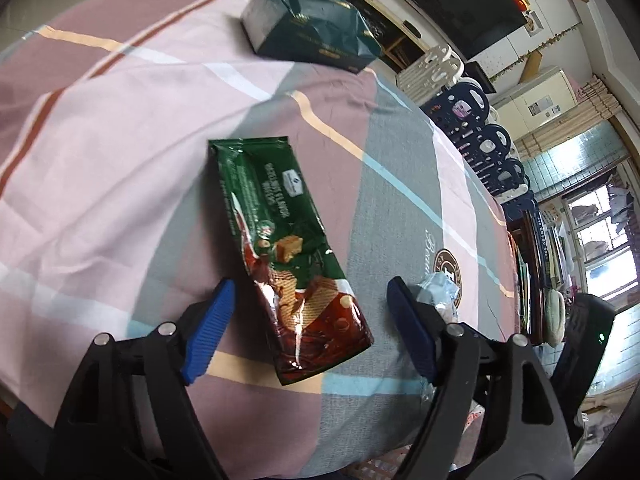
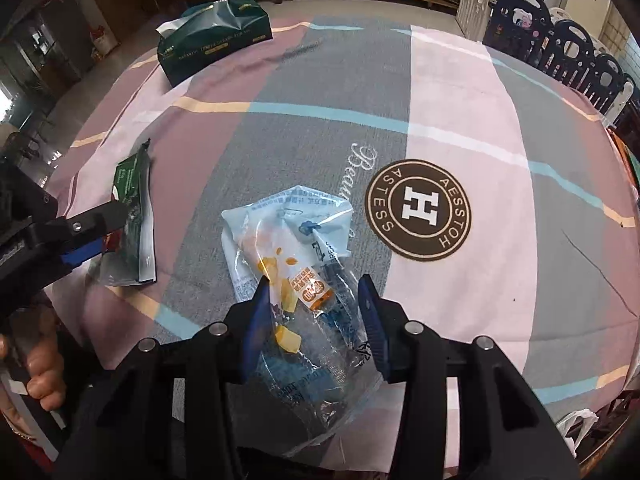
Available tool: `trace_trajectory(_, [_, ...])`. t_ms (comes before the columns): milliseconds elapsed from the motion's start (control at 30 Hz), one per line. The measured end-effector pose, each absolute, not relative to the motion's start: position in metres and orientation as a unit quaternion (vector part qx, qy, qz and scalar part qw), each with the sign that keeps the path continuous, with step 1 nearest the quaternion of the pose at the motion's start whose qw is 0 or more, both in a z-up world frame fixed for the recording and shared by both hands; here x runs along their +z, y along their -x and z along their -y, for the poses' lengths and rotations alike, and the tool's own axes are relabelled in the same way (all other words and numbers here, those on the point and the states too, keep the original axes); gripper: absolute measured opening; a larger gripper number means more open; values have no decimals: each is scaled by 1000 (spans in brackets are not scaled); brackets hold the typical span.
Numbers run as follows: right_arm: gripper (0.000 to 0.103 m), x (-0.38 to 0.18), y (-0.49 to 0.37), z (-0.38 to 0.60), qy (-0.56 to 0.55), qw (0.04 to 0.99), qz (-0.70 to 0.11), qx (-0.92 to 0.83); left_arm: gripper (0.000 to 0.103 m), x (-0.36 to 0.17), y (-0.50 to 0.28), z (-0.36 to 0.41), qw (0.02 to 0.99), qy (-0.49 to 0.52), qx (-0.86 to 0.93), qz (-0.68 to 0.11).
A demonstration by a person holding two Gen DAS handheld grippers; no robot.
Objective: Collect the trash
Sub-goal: 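Grasp the clear plastic wrapper with the right gripper while the left holds the snack bag, then carry the snack bag and clear wrapper over the wastebasket and release both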
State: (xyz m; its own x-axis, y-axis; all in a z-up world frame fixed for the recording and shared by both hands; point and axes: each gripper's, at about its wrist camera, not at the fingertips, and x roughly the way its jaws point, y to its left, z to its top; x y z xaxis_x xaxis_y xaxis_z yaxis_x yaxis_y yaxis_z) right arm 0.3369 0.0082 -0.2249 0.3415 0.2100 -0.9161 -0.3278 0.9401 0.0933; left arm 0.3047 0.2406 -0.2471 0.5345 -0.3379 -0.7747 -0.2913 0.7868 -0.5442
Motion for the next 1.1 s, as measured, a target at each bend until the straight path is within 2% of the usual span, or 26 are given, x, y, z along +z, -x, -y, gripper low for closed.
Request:
trace_trajectory(33, [67,-221,-335,-10,58,823,-542,160,78,-249,-306,-239,811,327,-15,-486])
trace_trajectory(100, [80,-214,-329,-10,67,836,-522,155,78,-254,-310,-237,804,329,-15,-495])
trace_trajectory(367, [81,-241,-340,-16,108,817,-550,138,71,-248,-314,-225,817,275,3,-507])
trace_trajectory(433, [81,-245,-339,-17,111,815,-553,134,62,-248,-315,-224,818,264,8,-512])
trace_trajectory(600, [80,-247,-338,-20,99,817,-553,130,50,-253,-316,-228,812,247,24,-528])
trace_trajectory(767, [53,-247,-333,-17,81,818,-554,132,42,-251,-315,-228,817,231,31,-527])
trace_trajectory(967, [19,-240,-322,-13,60,829,-540,131,26,-242,-309,-229,832,225,29,-506])
trace_trajectory(1100, [16,-218,-315,1,30,845,-521,118,19,-220,-300,-224,863,173,52,-472])
